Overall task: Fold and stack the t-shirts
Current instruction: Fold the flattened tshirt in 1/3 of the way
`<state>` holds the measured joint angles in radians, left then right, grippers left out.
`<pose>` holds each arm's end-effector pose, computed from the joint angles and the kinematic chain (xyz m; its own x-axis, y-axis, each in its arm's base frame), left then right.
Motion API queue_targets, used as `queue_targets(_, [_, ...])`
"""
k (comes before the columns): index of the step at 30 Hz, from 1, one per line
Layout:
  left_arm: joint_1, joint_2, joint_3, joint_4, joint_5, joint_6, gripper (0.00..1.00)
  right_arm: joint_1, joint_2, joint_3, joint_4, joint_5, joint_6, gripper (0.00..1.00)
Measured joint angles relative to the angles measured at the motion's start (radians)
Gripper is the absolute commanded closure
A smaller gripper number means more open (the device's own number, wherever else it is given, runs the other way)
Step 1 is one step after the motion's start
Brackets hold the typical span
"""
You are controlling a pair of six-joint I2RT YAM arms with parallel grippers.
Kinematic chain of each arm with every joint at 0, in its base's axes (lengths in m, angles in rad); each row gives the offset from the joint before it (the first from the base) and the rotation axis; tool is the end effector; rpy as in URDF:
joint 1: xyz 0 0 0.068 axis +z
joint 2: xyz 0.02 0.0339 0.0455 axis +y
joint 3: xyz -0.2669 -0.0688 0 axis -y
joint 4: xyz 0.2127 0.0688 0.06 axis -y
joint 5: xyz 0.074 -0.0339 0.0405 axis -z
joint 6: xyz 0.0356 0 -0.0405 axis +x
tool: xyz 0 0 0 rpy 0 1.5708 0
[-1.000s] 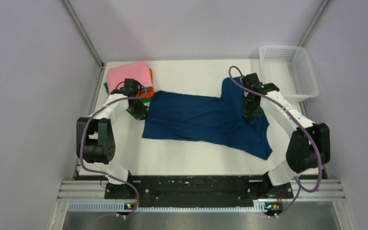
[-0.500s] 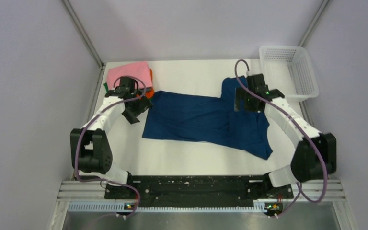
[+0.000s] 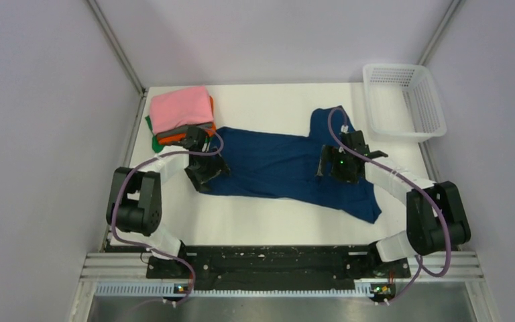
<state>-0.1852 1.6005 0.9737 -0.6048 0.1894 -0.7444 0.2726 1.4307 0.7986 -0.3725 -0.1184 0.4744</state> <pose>0.2658 -0.0566 0.2014 -0.8460 -0.5185 -0.1244 -0.4497 0.8192 -0.3560 0.2381 0.0709 0.2082 -0.8730 0.2269 -0.4316 0.0792 0.9393 0.3337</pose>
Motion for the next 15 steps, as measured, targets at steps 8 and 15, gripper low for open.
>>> queue_targets(8, [0.005,0.019,-0.042,0.039,0.001,0.008,0.08,-0.039,0.048,-0.040,0.101,0.097,-0.010,0.01])
queue_targets(15, [0.005,-0.020,-0.084,0.073,0.001,0.016,0.08,-0.081,0.108,-0.006,0.197,0.099,-0.097,0.01])
